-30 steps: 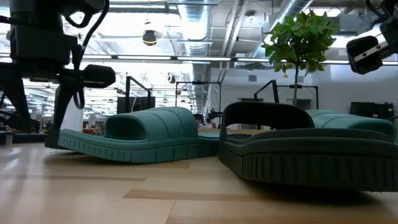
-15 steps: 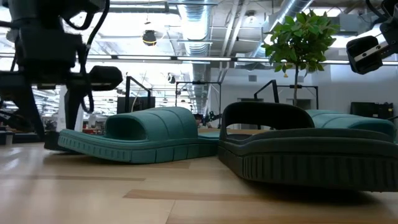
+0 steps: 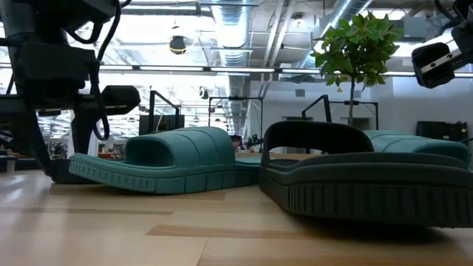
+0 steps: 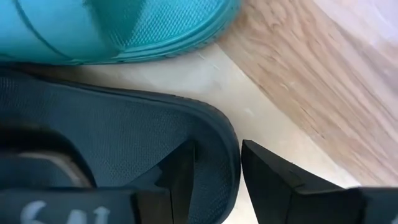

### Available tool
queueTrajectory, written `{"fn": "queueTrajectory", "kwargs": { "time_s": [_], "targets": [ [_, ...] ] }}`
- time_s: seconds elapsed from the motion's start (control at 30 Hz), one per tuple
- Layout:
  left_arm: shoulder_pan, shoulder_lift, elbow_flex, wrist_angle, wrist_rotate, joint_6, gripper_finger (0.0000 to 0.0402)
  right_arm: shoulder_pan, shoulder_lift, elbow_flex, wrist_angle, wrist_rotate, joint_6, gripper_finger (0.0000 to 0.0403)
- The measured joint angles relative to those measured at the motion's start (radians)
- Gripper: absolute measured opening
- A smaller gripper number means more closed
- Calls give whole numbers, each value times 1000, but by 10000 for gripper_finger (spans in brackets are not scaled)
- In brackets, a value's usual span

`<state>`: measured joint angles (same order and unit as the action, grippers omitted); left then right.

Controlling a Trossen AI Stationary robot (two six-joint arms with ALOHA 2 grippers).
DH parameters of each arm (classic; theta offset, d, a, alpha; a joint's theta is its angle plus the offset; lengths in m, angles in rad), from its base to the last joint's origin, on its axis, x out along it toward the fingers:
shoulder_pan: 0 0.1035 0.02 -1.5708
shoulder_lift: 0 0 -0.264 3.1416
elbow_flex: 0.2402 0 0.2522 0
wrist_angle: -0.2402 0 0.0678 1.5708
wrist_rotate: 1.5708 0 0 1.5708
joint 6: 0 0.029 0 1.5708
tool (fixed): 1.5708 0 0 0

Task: Pick and place slides into the shelf
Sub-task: Put the top black slide on the shelf

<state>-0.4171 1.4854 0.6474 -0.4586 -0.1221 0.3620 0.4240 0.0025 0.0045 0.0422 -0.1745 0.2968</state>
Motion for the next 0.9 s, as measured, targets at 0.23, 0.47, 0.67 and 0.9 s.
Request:
{"fn": "queueTrajectory", "kwargs": {
  "time_s": [0.23, 0.47, 0.67, 0.9],
  "targets": [
    [-1, -6, -65, 88, -16, -54, 123, 0, 0, 0, 0, 0, 0, 1],
    [-2, -6, -70, 93, -32, -53, 92, 0, 0, 0, 0, 0, 0, 1],
    [-1, -11, -82, 109, -19, -129, 23, 0, 0, 0, 0, 0, 0, 1],
    [-6, -21, -78, 122, -17, -237, 22, 0, 0, 0, 0, 0, 0, 1]
  ]
}}
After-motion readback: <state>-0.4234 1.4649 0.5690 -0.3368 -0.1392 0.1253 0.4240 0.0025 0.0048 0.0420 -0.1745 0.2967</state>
